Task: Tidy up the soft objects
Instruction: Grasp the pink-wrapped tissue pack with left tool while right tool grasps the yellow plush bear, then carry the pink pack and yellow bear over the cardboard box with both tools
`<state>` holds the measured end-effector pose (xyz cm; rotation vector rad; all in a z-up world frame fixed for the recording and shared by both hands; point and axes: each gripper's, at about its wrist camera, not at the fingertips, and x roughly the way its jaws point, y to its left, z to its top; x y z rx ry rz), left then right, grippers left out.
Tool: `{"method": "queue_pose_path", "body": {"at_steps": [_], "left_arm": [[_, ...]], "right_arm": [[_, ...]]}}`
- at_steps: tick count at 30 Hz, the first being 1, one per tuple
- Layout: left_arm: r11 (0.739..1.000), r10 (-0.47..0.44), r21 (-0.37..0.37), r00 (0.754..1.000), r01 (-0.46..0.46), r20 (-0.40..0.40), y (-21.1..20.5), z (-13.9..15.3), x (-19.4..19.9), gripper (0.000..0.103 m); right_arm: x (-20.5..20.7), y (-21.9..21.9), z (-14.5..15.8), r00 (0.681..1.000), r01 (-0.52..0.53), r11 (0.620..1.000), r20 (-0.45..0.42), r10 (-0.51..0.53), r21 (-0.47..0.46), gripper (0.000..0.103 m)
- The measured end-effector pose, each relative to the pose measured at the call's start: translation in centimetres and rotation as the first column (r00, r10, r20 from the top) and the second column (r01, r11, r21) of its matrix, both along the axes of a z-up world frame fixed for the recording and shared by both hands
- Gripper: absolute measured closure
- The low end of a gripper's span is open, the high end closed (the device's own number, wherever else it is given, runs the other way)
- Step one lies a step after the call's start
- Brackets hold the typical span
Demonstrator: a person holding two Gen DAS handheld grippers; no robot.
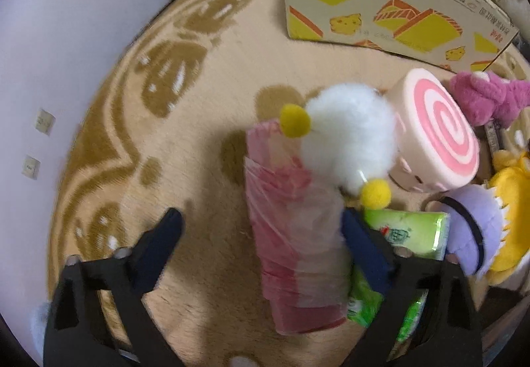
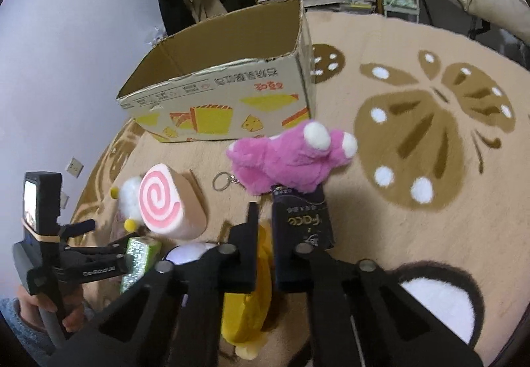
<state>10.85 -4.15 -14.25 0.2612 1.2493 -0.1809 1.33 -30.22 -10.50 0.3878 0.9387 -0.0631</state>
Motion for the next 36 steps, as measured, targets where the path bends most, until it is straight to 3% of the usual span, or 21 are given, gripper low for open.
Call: {"method": "queue_pose_path", "body": {"at_steps": [5, 9, 10, 12, 13, 14, 18, 23, 27, 36], "left_arm": [[0.995, 0.039, -0.09, 0.998, -0.044, -0.055, 0.7, -0.4, 0.2, 0.032], [0.997, 0.023, -0.069, 0.999, -0.025, -0.028, 0.5, -0.4, 0.0, 0.049], [0.999, 0.018, -0.05, 1.0, -0.019, -0.02, 0.5, -0.4, -0.2, 0.056], [0.999, 0.017, -0.046, 1.0, -0.017, -0.012, 0.5, -0.2, -0.3, 0.058], [0.998, 0.02, -0.052, 1.0, -0.021, -0.013, 0.6, -0.2, -0.3, 0.059], [0.998, 0.025, -0.058, 1.0, -0.026, -0.013, 0.7, -0.1, -0.3, 0.059], [0.997, 0.039, -0.068, 0.999, -0.039, -0.008, 1.1, 0.3, -0.4, 0.059], [0.993, 0.067, -0.102, 0.997, -0.064, 0.031, 1.8, 1.7, -1.2, 0.059], [0.993, 0.07, -0.102, 0.994, -0.061, 0.086, 2.1, 2.7, -2.2, 0.059], [0.994, 0.08, -0.095, 0.969, -0.059, 0.234, 3.1, 5.7, -4.7, 0.059]], "right_arm": [[0.2, 0.1, -0.6, 0.999, -0.017, 0.999, -0.032, 0.018, 0.038, 0.096], [0.1, 0.1, -0.7, 0.999, -0.013, 0.999, -0.04, 0.015, 0.037, 0.091], [0.1, 0.1, -0.8, 0.999, -0.015, 0.999, -0.047, 0.017, 0.051, 0.087], [0.0, 0.0, -1.1, 0.998, -0.011, 0.998, -0.053, 0.014, 0.06, 0.072], [0.0, -0.1, -1.1, 0.998, -0.009, 0.998, -0.057, 0.013, 0.063, 0.056], [0.0, -0.2, -1.2, 0.998, -0.007, 0.998, -0.062, 0.011, 0.069, 0.049], [0.1, -0.1, -2.1, 0.995, -0.009, 0.995, -0.102, 0.019, 0.098, 0.049], [0.4, 0.7, -2.8, 0.989, -0.041, 0.994, -0.138, 0.054, 0.098, 0.067], [0.3, 0.8, -2.4, 0.993, -0.033, 0.997, -0.115, 0.042, 0.075, 0.07], [-1.8, 0.7, 2.6, 0.992, 0.017, 0.999, 0.127, -0.013, -0.03, 0.07]]}}
